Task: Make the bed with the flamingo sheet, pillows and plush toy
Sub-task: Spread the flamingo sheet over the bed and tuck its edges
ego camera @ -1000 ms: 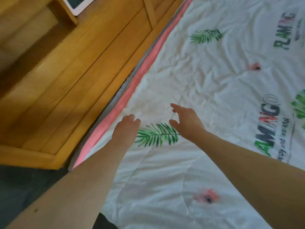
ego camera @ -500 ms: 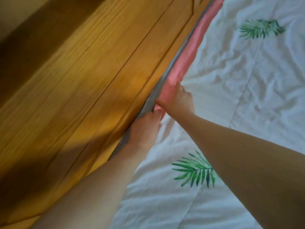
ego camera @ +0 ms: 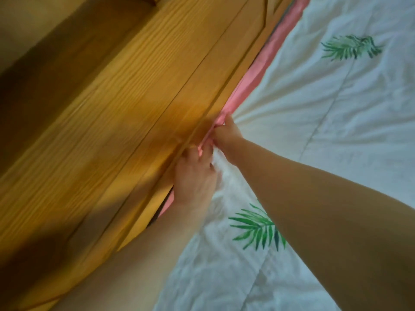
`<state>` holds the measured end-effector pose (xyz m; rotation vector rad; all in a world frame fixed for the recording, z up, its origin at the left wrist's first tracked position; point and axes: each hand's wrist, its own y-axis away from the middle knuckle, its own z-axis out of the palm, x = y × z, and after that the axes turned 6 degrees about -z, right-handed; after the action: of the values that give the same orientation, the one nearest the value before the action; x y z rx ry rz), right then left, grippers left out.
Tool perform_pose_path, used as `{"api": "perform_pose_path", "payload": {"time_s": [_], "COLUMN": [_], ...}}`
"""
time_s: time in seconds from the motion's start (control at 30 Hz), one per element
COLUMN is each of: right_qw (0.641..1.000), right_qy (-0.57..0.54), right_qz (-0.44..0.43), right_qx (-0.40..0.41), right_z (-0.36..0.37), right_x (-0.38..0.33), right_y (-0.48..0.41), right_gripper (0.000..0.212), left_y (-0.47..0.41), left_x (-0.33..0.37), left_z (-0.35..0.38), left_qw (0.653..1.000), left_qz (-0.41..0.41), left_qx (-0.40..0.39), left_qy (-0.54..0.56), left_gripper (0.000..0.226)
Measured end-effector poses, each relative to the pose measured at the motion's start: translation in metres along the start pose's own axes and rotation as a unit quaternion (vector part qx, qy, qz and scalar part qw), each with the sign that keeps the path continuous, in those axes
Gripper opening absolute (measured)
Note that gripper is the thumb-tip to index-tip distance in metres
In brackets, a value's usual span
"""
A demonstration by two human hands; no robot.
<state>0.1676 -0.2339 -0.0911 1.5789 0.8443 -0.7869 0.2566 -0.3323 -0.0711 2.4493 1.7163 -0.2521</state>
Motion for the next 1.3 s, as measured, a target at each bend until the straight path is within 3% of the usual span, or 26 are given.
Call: {"api": "perform_pose_path", "payload": {"time_s": [0.07,0.13,0.23,0.33,0.43,0.5,0.67,0.77,0.9,1.1,1.3], "right_qw": [0.999,0.999,0.996,0.998,0.999,0.999,0.999,0.997,0.992,0.988,0.973], "right_qy": [0.033,0.008,-0.076,-0.032,0.014,0.031,0.045,0.061,0.058,0.055,0.091], "right_qz": [-0.029,-0.037,0.038,0.05,0.029,0.014,-0.017,-0.025,-0.015,-0.025,-0.03], "right_qx": [-0.021,-0.018,-0.02,-0.024,-0.03,-0.027,0.016,0.05,0.113,0.143,0.21], "right_z": [-0.005,-0.018,-0.048,-0.087,-0.127,-0.157,-0.253,-0.325,-0.425,-0.525,-0.612], "right_x": [0.001,0.012,0.031,0.049,0.061,0.066,0.082,0.091,0.098,0.094,0.107], "right_y": [0.014,0.028,0.057,0.094,0.125,0.146,0.217,0.266,0.333,0.418,0.477], "right_gripper": [0.062,0.055,0.047,0.044,0.044,0.045,0.046,0.045,0.042,0.042,0.031], "left_y": [0.014,0.025,0.029,0.032,0.037,0.041,0.054,0.064,0.083,0.104,0.099], "left_x": [0.009,0.013,0.015,0.031,0.061,0.091,0.193,0.258,0.343,0.437,0.514], "left_z": [0.012,0.022,0.019,0.0,-0.023,-0.05,-0.125,-0.165,-0.224,-0.298,-0.348], "left_qw": [1.0,0.997,0.986,0.967,0.979,0.985,0.984,0.987,0.985,0.978,0.961], "left_qz": [0.018,0.025,-0.075,-0.136,-0.103,-0.089,-0.033,0.008,0.044,0.066,0.161], "left_qx": [-0.006,-0.072,-0.142,-0.203,-0.177,-0.147,-0.169,-0.14,-0.121,-0.118,-0.13], "left_qy": [0.0,0.004,0.035,0.069,0.014,0.029,0.049,0.073,0.111,0.156,0.185], "left_gripper": [0.041,0.047,0.048,0.04,0.04,0.037,0.026,0.031,0.035,0.027,0.03]}}
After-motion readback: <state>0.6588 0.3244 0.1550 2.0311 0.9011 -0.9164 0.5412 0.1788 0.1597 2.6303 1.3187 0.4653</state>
